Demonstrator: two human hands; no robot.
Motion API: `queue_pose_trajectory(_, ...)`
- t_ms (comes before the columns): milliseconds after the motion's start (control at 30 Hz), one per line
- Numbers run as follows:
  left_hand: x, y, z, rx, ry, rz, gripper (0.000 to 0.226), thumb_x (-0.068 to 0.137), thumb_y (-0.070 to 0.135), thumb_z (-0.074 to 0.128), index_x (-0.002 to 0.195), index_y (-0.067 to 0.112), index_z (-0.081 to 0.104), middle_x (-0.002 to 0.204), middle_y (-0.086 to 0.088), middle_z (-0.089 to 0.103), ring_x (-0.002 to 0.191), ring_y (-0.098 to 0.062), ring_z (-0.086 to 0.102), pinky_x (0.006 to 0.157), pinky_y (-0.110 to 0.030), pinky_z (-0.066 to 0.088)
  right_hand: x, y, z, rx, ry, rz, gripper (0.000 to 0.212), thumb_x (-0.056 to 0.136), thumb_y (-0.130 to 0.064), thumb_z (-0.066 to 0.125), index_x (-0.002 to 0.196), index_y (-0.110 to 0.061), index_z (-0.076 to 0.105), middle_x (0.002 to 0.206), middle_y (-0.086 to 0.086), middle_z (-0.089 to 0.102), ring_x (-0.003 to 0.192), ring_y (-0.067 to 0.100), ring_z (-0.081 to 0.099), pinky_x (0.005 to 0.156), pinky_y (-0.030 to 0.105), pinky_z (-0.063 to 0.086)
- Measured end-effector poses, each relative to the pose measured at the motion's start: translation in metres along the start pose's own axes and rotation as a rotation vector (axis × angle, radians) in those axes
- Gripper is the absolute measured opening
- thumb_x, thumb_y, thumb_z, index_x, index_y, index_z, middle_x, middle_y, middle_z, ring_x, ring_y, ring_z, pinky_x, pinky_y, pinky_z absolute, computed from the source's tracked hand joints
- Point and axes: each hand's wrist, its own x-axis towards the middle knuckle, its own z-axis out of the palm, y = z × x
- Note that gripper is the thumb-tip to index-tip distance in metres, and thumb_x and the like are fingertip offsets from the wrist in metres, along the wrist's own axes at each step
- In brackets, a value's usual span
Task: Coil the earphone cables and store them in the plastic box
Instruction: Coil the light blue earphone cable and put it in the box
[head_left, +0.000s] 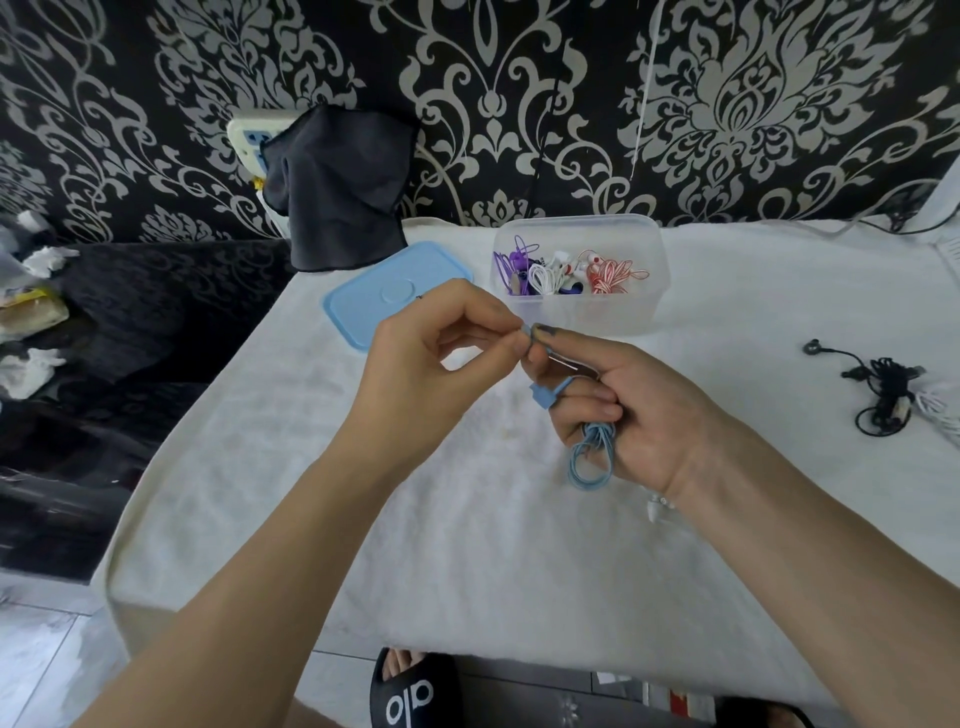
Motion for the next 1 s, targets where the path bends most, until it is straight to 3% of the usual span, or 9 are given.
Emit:
queue_pose_trajectory(400,-0.0023,0.0017,-0.0046,-0.121,-0.044,-0.033,0.012,0.087,-0.004,0.075,0.092,0.001,0.066,0.091,-0.003,0.070,0.085,-0.017,0.070,0.084,-0.028,0.055,-0.0002,0.0023,0.0024,0.048,-0.036,0.048,0.012,0.079,-0.012,0.067,0.087,-0.004,0.067,0.072,0.003,0.060,0.030,0.006,0.026,0.031,0.009,0.020)
queue_pose_trajectory(633,-0.0036,0.0024,-0.0047,-0.141,-0.020,-0.048,0.012,0.097,0.004,0.063,0.085,0.002,0.065,0.089,-0.010,0.071,0.086,-0.031,0.068,0.081,-0.044,0.056,0.0009,0.0055,0.0035,0.042,-0.035,0.033,0.007,0.079,-0.012,0.067,0.082,-0.005,0.065,0.072,0.001,0.062,0.031,0.006,0.026,0.030,0.010,0.022)
queue_pose_trajectory(867,-0.0022,0.0007,-0.0038,-0.114,-0.033,-0.044,0.016,0.094,-0.003,0.067,0.084,0.009,0.063,0.089,-0.011,0.071,0.085,-0.028,0.070,0.080,-0.032,0.053,-0.0001,0.0058,0.0057,0.035,0.011,0.020,0.007,0.081,-0.011,0.065,0.076,-0.008,0.062,0.071,0.003,0.067,0.029,0.006,0.024,0.031,0.009,0.019)
queue_pose_trajectory(1000,-0.0023,-0.0006,-0.0031,-0.081,-0.039,0.001,0.014,0.093,-0.003,0.068,0.085,0.007,0.062,0.089,-0.013,0.070,0.084,-0.031,0.069,0.082,-0.034,0.054,-0.0013,0.0059,0.0054,0.039,0.015,0.024,0.006,0.081,-0.012,0.065,0.079,-0.007,0.063,0.071,0.005,0.067,0.029,0.005,0.023,0.031,0.009,0.020)
